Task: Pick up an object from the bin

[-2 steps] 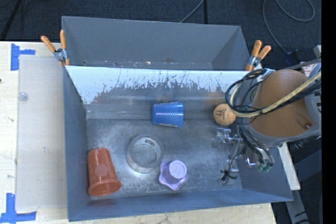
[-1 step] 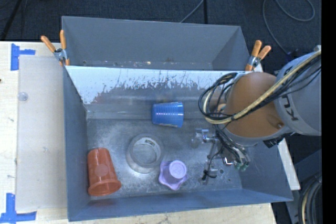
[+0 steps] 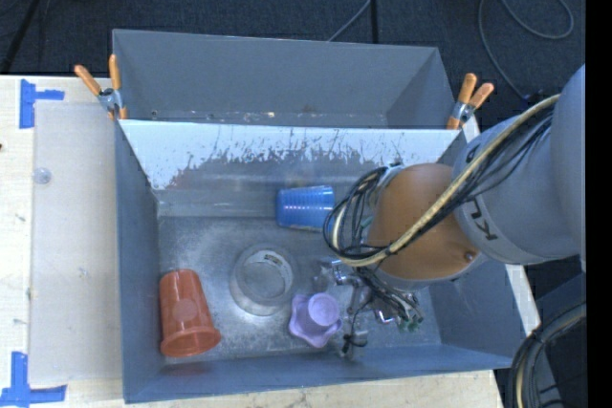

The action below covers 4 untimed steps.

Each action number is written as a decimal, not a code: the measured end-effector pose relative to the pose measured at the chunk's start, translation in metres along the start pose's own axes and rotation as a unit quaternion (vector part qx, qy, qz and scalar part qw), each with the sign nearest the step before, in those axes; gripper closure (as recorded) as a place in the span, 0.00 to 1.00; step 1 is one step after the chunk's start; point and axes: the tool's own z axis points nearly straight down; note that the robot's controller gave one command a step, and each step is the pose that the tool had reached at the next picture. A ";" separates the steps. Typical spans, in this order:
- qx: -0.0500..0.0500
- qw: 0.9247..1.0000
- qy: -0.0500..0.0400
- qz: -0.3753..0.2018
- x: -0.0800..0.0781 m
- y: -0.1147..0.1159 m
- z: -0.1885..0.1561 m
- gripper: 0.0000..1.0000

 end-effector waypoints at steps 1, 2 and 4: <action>0.000 0.997 0.002 0.081 -0.007 0.000 0.017 1.00; 0.000 0.995 0.003 0.102 -0.009 -0.010 0.011 1.00; 0.000 0.995 0.003 0.100 -0.009 -0.009 0.011 1.00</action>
Offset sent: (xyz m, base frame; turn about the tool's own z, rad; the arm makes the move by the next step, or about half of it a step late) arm 0.0000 0.0000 0.0000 0.0000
